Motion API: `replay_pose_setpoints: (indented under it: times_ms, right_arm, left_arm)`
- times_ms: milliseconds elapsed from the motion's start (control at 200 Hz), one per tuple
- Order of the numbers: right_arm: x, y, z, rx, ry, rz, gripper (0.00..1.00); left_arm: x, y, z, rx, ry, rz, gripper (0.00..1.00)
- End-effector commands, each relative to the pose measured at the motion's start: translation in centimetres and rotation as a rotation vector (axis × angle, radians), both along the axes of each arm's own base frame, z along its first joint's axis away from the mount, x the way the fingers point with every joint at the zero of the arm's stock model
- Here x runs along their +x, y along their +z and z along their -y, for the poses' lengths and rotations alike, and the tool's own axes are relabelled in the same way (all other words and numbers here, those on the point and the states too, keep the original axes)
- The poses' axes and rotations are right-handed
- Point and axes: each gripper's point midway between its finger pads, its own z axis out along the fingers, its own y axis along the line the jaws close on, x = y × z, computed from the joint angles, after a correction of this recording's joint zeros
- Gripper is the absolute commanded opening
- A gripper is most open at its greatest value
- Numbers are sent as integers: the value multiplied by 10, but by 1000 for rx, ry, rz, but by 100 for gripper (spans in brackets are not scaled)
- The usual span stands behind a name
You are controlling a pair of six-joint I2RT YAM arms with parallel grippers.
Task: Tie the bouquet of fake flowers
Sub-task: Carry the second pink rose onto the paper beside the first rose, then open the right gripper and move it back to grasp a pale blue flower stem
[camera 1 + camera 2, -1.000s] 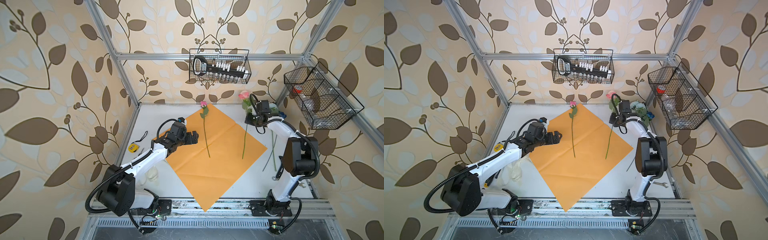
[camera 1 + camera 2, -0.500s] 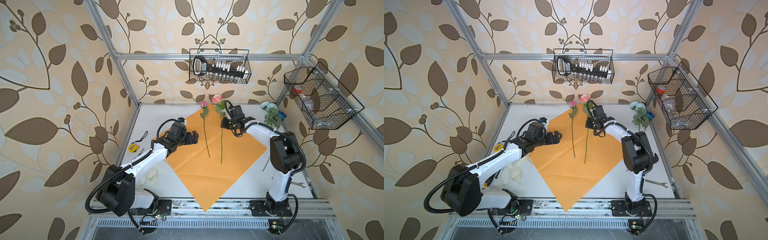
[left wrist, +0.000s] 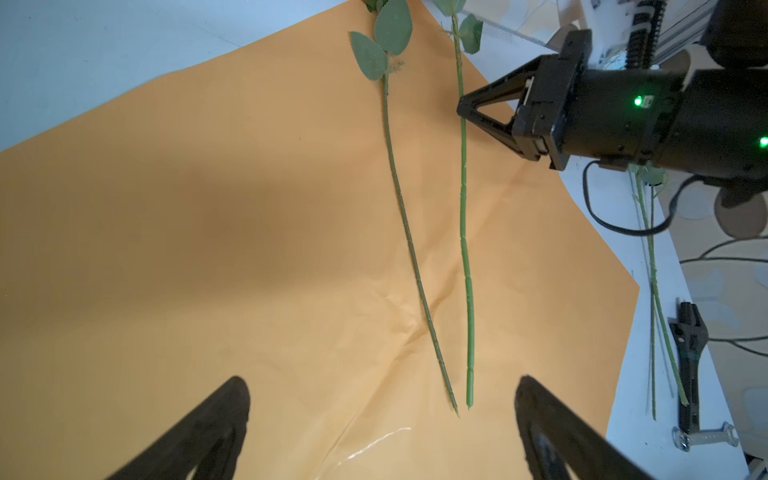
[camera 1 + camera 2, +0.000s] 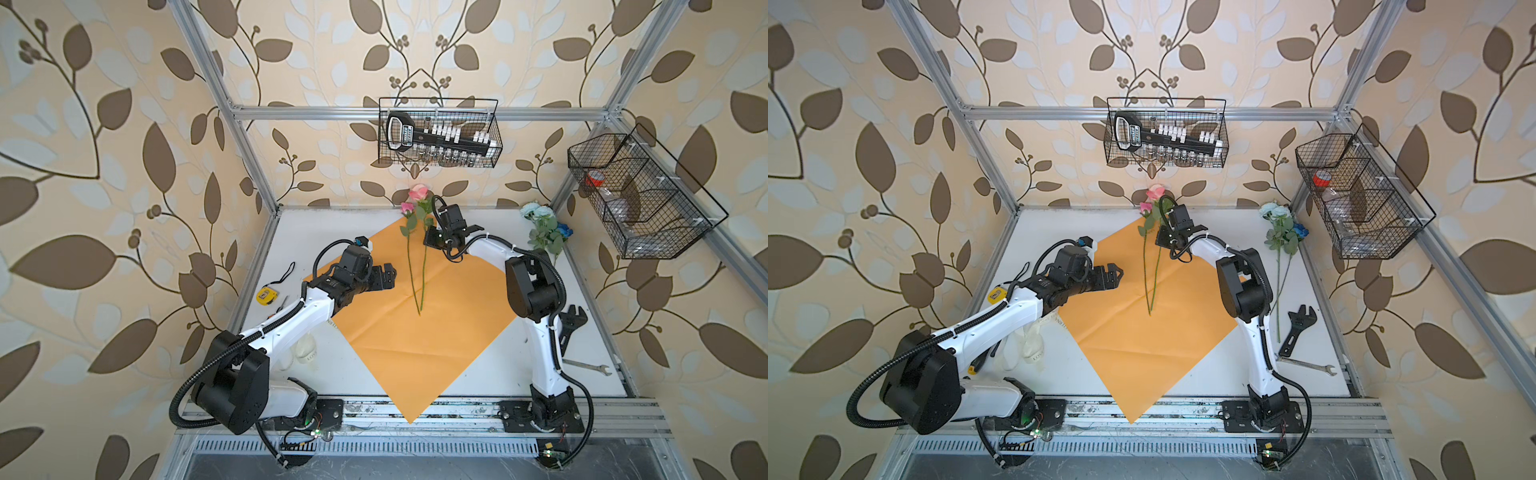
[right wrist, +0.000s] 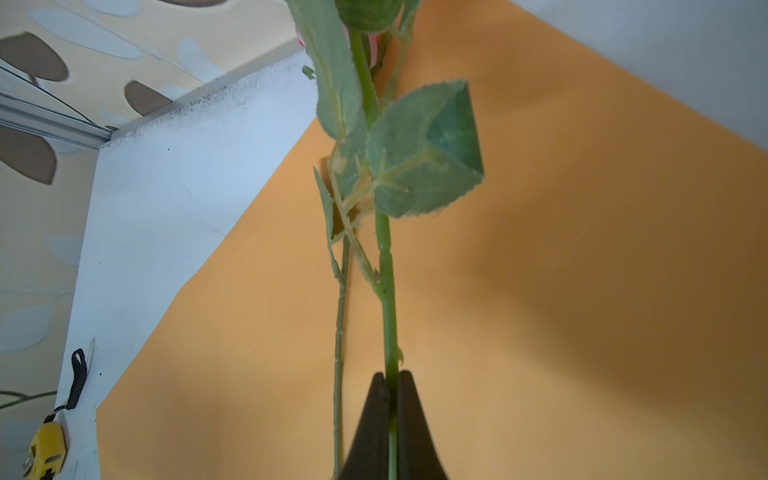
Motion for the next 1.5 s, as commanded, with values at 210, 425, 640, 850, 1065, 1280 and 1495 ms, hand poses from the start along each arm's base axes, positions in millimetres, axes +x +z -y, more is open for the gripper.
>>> replay_pose_setpoints:
  times_ms: [210,425,640,850,1065,1280,1495]
  right_arm:
    - [6,-35,-13,0,28,-66,3]
    - [5,-24,-16,6,57,-59,32]
    - [-1,39,-3,-51,74,26,41]
    - [-31,87,75,-199,-19,90,41]
    - [-82,90,230,-307,-281,40,41]
    - [-138,61,347,-351,-515,-64,41]
    - [-161,22,381,-411,-588,-175,42]
  left_arm:
    - [2,14,-7,-17,29,46,99]
    - [1,16,-9,-13,35,48,99]
    - [-1,23,-12,-10,43,68,99]
    - [-3,35,-16,-6,48,96,99]
    - [-5,38,-18,-6,46,114,99]
    - [-5,41,-18,-3,35,131,99]
    - [-6,37,-16,-4,28,126,99]
